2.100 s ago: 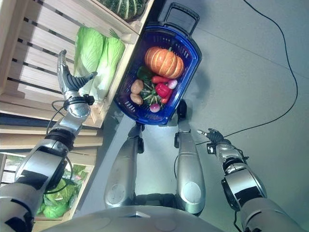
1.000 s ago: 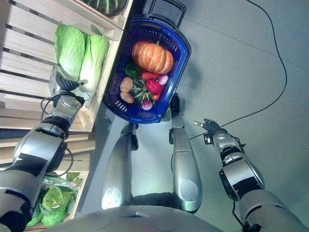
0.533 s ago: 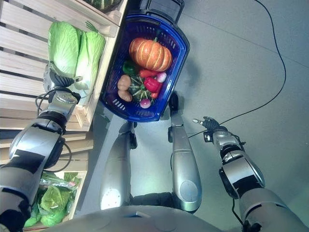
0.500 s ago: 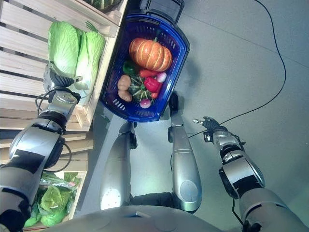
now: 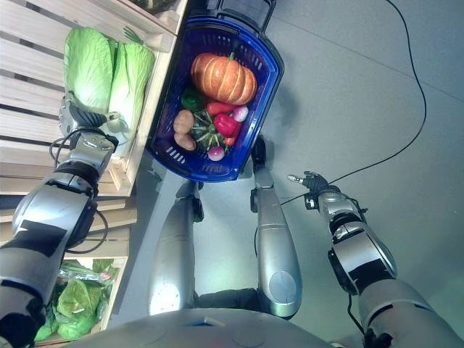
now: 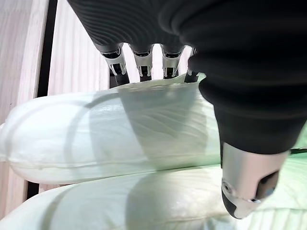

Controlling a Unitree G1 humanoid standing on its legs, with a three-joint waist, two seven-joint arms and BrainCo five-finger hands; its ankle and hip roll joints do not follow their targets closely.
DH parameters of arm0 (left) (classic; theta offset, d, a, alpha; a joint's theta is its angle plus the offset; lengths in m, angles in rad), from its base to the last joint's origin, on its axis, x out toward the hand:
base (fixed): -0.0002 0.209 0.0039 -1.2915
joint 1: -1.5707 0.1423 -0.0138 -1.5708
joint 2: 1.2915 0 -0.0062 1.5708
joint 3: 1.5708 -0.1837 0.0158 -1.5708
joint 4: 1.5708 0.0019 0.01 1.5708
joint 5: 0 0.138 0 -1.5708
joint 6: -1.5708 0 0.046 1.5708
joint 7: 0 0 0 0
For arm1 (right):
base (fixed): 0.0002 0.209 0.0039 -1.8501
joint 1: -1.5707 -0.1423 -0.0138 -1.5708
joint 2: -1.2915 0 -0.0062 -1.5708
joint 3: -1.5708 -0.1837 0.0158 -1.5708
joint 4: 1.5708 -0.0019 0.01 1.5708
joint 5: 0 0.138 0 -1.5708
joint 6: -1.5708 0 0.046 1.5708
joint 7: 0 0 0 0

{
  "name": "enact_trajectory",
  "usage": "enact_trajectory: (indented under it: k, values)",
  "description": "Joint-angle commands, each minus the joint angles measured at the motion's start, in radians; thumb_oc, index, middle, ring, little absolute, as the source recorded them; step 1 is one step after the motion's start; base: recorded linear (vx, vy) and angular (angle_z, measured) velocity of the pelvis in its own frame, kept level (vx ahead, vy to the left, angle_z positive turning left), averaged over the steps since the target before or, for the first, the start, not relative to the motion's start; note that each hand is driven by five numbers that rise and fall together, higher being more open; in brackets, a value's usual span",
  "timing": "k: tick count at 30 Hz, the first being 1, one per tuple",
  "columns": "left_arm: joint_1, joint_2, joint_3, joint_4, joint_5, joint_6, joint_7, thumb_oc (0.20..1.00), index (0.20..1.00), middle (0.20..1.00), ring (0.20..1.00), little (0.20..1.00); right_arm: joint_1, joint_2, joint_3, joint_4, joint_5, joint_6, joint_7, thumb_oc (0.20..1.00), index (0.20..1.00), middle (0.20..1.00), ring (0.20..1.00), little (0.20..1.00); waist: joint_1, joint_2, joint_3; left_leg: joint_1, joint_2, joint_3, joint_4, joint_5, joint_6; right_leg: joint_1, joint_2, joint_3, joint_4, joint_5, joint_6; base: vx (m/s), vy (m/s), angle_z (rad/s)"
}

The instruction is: Pick up fruits and vegetables into the basket

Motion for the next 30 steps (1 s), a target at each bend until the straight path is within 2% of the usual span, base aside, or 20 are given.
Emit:
enact_trajectory:
  k: [1, 9, 10, 11, 12, 30]
  values:
    - [0.033, 0.028, 0.027, 0.072, -0.039, 0.043, 0.036, 1.0, 1.0, 1.0, 1.0, 1.0, 0.055, -0.028, 0.034, 0.004, 0.032, 0.008, -0.008, 1.0, 1.0, 1.0, 1.0, 1.0, 0.015, -0.012, -0.026, -0.047, -0.044, 0.004, 0.008, -0.003, 0.01, -0.014, 0.054, -0.023, 0.126, -0.134, -0.002, 0.0, 0.0, 0.0]
    - [0.027, 0.026, 0.029, 0.075, -0.039, 0.059, 0.027, 1.0, 1.0, 1.0, 1.0, 1.0, 0.049, -0.025, 0.036, 0.006, 0.037, 0.008, -0.008, 1.0, 1.0, 1.0, 1.0, 1.0, 0.017, -0.015, -0.026, -0.049, -0.043, 0.002, 0.002, -0.003, 0.008, -0.017, 0.054, -0.024, 0.121, -0.133, 0.0, 0.0, 0.0, 0.0]
    - [0.025, 0.026, 0.027, 0.076, -0.037, 0.064, 0.02, 0.793, 0.793, 0.793, 0.793, 0.793, 0.048, -0.025, 0.036, 0.006, 0.037, 0.009, -0.007, 1.0, 1.0, 1.0, 1.0, 1.0, 0.017, -0.016, -0.026, -0.05, -0.043, 0.002, 0.002, -0.003, 0.008, -0.017, 0.054, -0.024, 0.12, -0.133, 0.0, 0.0, 0.0, 0.0]
    - [0.025, 0.026, 0.025, 0.076, -0.034, 0.062, 0.012, 0.275, 0.275, 0.275, 0.275, 0.275, 0.046, -0.025, 0.037, 0.005, 0.039, 0.012, -0.008, 1.0, 1.0, 1.0, 1.0, 1.0, 0.018, -0.016, -0.026, -0.05, -0.043, 0.002, 0.001, -0.002, 0.008, -0.017, 0.054, -0.025, 0.12, -0.132, 0.0, 0.0, 0.0, 0.0]
    - [0.025, 0.027, 0.024, 0.076, -0.03, 0.062, 0.005, 0.2, 0.2, 0.2, 0.2, 0.2, 0.045, -0.028, 0.037, 0.004, 0.041, 0.013, -0.007, 1.0, 1.0, 1.0, 1.0, 1.0, 0.018, -0.016, -0.026, -0.051, -0.043, 0.002, 0.001, -0.002, 0.008, -0.018, 0.054, -0.025, 0.119, -0.131, 0.0, 0.0, 0.0, 0.0]
    - [0.024, 0.027, 0.005, 0.076, -0.017, 0.049, -0.023, 0.2, 0.2, 0.2, 0.2, 0.2, 0.038, -0.038, 0.039, 0.01, 0.042, 0.004, 0.001, 1.0, 1.0, 1.0, 1.0, 1.0, 0.016, -0.015, -0.026, -0.062, -0.044, 0.004, -0.01, 0.006, 0.006, -0.028, 0.052, -0.027, 0.102, -0.121, 0.003, 0.0, 0.0, -0.01]
